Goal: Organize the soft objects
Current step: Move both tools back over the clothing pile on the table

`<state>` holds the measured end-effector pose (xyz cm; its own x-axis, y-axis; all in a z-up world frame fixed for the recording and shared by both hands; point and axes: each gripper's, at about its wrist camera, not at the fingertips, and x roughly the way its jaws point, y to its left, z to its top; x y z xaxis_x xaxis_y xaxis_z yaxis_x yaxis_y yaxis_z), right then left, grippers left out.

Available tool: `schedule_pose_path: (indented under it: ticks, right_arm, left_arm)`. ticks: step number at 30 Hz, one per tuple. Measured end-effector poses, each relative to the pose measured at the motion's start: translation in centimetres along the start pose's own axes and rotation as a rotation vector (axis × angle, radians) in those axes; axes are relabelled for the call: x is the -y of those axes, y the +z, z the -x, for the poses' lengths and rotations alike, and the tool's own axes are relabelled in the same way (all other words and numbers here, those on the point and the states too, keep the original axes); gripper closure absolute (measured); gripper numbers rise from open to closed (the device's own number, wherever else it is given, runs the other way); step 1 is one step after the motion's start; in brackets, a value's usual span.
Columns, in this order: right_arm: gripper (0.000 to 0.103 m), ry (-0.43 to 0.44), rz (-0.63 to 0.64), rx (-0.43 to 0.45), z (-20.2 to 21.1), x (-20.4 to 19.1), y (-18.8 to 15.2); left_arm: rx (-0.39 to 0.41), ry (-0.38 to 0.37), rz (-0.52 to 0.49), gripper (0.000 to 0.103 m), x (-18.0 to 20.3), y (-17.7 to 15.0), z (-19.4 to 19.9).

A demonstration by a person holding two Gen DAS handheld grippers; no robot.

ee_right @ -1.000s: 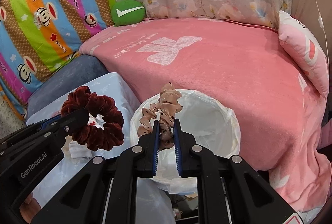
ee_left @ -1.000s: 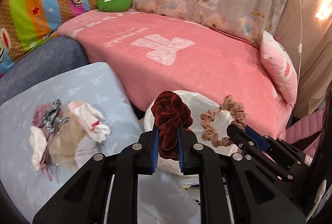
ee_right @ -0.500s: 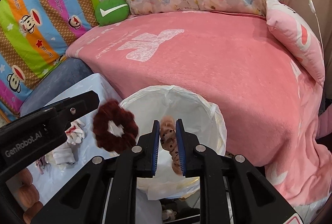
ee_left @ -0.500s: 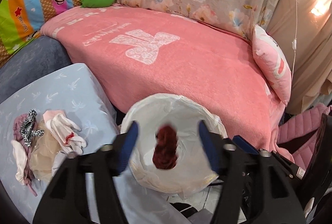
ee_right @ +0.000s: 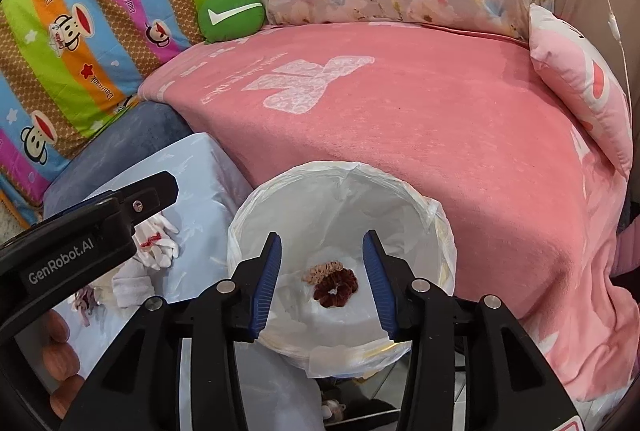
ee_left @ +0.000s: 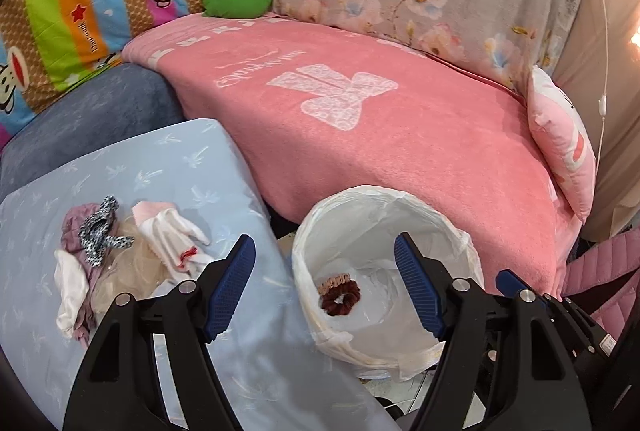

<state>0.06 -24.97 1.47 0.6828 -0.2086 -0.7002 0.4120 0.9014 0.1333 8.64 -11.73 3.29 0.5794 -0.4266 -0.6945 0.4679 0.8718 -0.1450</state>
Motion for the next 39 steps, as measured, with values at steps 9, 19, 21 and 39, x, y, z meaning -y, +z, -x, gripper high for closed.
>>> schedule_pose_path:
  ticks: [9, 19, 21, 39]
  right_arm:
    - [0.054, 0.028, 0.042, -0.006, 0.6, -2.6, -0.8]
    - [0.051, 0.060, 0.085, -0.024, 0.8, -5.6, -1.7]
    - [0.049, 0.067, 0.098, -0.027, 0.8, -6.4, -1.9]
    - [0.046, 0.162, 0.198, -0.103, -0.9, -14.1, -4.7]
  left_arm:
    - [-0.005, 0.057, 0.044, 0.034, -3.0, -1.2, 0.9]
    - [-0.034, 0.139, 0.135, 0.026, -7.9, -3.1, 1.7]
    - [-0.035, 0.165, 0.149, 0.020, -9.0, -3.5, 2.0]
    - [-0.084, 0.318, 0.340, 0.014, -20.3, -8.0, 3.7]
